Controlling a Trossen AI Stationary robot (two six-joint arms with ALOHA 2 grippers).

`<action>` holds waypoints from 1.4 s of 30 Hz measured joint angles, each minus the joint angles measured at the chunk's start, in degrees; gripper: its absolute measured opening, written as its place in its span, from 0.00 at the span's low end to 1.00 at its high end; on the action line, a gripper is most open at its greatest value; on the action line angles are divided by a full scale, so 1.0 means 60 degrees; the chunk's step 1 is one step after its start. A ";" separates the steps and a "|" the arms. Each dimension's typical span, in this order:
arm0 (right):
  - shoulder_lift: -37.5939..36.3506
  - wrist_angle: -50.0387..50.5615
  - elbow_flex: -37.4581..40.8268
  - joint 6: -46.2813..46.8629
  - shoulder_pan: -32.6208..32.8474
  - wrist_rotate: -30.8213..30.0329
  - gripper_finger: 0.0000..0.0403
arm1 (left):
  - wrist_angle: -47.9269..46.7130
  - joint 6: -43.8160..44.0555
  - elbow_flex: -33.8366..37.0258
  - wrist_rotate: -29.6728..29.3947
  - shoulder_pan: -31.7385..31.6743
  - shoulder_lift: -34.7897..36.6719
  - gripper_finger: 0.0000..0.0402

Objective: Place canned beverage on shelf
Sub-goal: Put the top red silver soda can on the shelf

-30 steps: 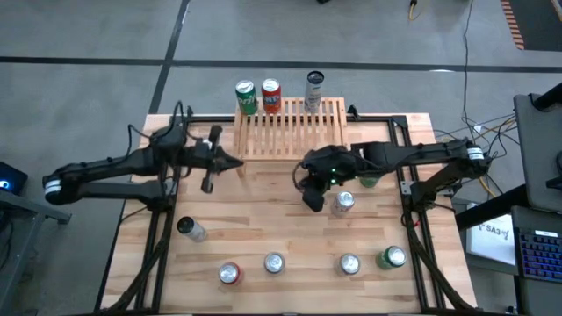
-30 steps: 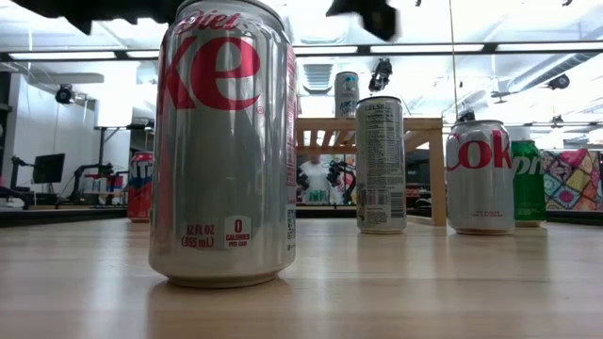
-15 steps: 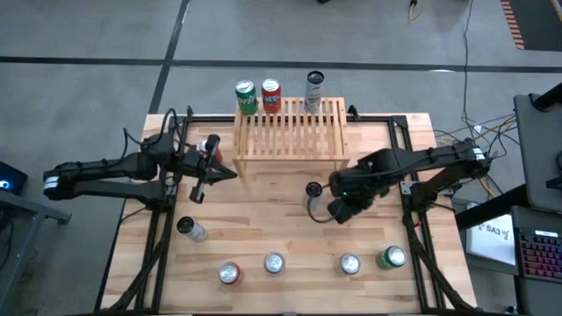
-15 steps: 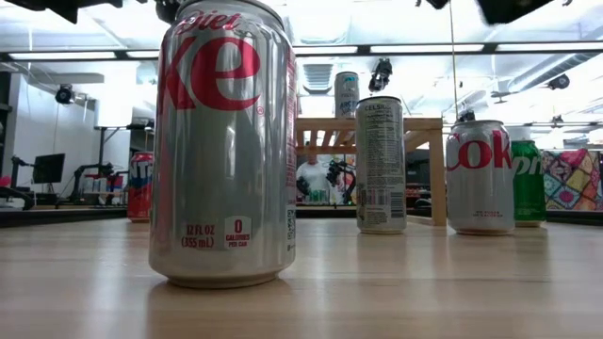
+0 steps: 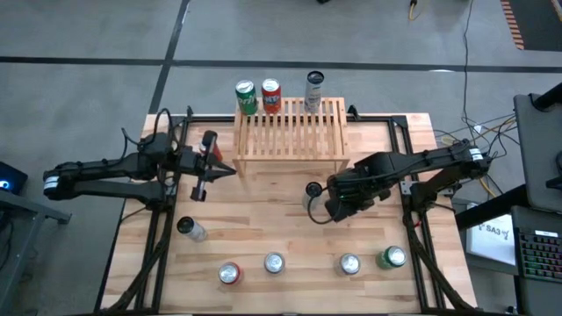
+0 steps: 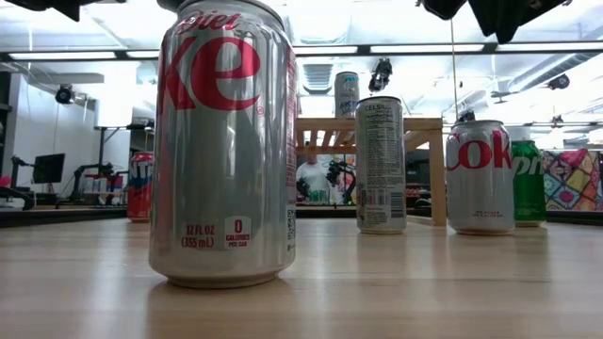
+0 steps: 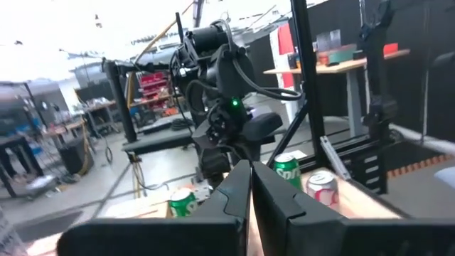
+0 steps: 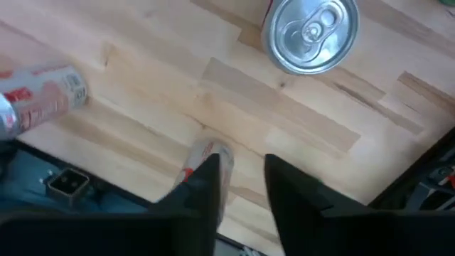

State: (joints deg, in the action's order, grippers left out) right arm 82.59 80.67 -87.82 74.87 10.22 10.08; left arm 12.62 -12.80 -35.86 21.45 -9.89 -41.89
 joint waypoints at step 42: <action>0.0006 -0.0367 0.1119 0.1045 -0.0127 -0.2458 0.79 | -0.1781 -0.0539 0.0000 0.0000 -0.0007 0.1686 0.00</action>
State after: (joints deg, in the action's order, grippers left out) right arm 82.63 78.47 -81.11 81.14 9.45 -4.67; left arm 1.93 -16.03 -35.86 21.45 -9.93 -31.77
